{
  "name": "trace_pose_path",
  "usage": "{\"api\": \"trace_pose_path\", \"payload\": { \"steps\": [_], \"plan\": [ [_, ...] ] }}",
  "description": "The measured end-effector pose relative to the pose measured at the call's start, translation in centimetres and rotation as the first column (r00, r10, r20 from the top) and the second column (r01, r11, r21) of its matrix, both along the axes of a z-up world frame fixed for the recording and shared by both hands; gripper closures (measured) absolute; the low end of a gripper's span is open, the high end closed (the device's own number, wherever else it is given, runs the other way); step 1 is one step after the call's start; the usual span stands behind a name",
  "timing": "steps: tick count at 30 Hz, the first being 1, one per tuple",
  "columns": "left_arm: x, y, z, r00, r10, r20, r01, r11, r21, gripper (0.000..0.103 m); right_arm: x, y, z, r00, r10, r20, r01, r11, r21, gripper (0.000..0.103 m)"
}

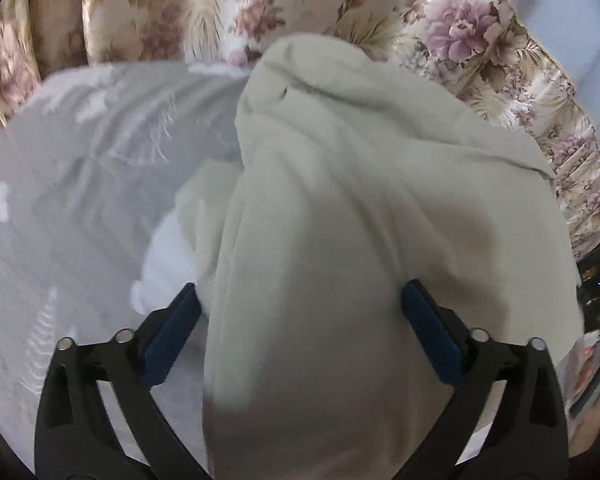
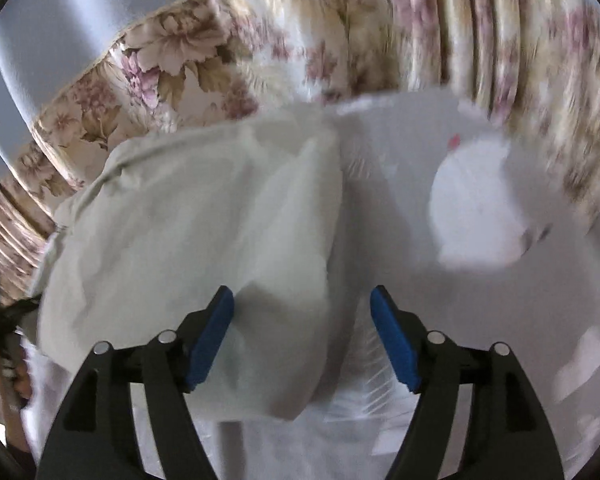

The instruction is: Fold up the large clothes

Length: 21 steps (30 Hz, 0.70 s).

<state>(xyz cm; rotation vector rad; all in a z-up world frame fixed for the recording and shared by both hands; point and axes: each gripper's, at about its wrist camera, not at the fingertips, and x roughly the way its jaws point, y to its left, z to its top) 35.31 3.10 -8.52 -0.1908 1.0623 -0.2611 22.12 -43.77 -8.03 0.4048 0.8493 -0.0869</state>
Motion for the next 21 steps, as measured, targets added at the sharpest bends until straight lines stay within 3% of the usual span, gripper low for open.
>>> {"api": "trace_pose_path", "payload": {
  "steps": [1, 2, 4, 5, 7, 11, 15, 17, 21],
  "plan": [
    [-0.2, -0.2, 0.1, 1.0, -0.001, 0.012, 0.001, 1.0, 0.008, 0.019, 0.1, 0.1, -0.7, 1.0, 0.007, -0.009, -0.006, 0.999, 0.046, 0.044],
    [-0.4, -0.4, 0.4, 1.0, -0.01, 0.015, 0.01, 1.0, 0.002, 0.027, 0.3, 0.5, -1.2, 0.999, 0.035, 0.0, -0.035, 0.992, 0.118, 0.065],
    [-1.0, -1.0, 1.2, 0.999, -0.035, 0.028, 0.035, 0.999, -0.001, 0.059, 0.5, 1.7, -1.2, 0.999, 0.048, 0.006, -0.049, 0.994, 0.099, 0.075],
    [-1.2, -1.2, 1.8, 0.998, -0.041, 0.04, 0.041, 0.999, 0.01, 0.068, 0.8, 2.8, -0.8, 0.997, 0.078, 0.013, -0.079, 0.996, 0.038, 0.082],
    [-1.5, -0.9, 3.0, 0.997, -0.052, 0.053, 0.052, 0.999, -0.004, 0.078, 1.0, 3.4, 0.2, 0.996, 0.09, 0.027, -0.09, 0.996, 0.017, 0.087],
    [-2.5, 1.3, 6.2, 0.997, -0.038, 0.074, 0.047, 0.992, -0.121, 0.083, -0.9, 4.0, 5.1, 0.982, 0.123, 0.14, -0.122, 0.992, -0.02, 0.091],
    [-7.0, 2.0, 9.4, 0.988, -0.053, 0.144, 0.072, 0.989, -0.129, 0.084, -4.6, 5.7, 9.2, 0.962, 0.188, 0.197, -0.172, 0.98, -0.095, 0.092],
    [-9.8, 2.7, 9.6, 0.987, -0.065, 0.147, 0.084, 0.989, -0.124, 0.083, -6.8, 6.0, 9.4, 0.96, 0.213, 0.181, -0.195, 0.975, -0.11, 0.092],
    [-14.0, 5.2, 4.9, 0.997, -0.062, 0.045, 0.068, 0.989, -0.134, 0.08, -9.9, 5.9, 5.2, 0.972, 0.228, 0.054, -0.222, 0.97, -0.097, 0.092]
  ]
}}
